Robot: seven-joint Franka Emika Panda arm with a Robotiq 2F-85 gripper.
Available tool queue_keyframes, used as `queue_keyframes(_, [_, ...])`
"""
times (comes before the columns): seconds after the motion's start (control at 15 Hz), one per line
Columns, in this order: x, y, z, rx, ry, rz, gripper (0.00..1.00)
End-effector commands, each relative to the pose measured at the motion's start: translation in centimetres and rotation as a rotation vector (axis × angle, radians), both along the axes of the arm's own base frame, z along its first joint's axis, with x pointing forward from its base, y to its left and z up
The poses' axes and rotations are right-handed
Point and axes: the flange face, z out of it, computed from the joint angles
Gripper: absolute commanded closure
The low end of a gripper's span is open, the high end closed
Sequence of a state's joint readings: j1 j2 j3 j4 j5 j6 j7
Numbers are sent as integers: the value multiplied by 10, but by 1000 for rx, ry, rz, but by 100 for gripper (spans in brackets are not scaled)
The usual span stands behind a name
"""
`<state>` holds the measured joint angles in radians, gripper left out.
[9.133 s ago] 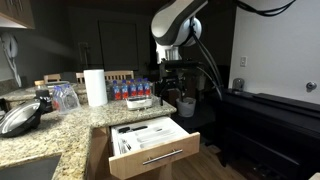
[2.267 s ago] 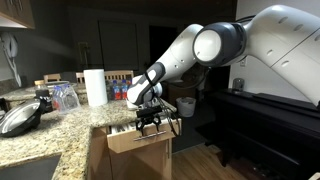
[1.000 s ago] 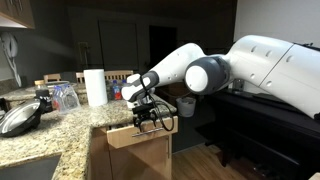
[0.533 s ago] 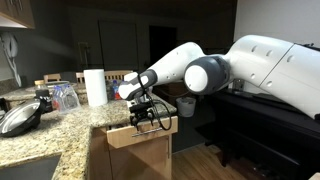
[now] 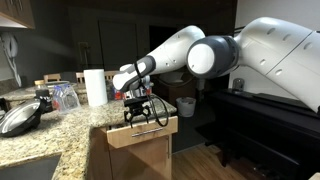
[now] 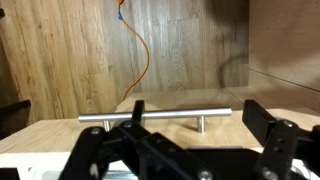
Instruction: Close the open drawer
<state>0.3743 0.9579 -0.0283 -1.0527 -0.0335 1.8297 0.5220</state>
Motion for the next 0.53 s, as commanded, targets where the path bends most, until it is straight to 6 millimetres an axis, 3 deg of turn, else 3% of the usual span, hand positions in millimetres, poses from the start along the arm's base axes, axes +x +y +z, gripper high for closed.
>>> queue_keyframes(0.0, [-35,-7,1,52,71,-97,0])
queue_keyframes(0.47, [-72,-36,-27,164,94,-429,0])
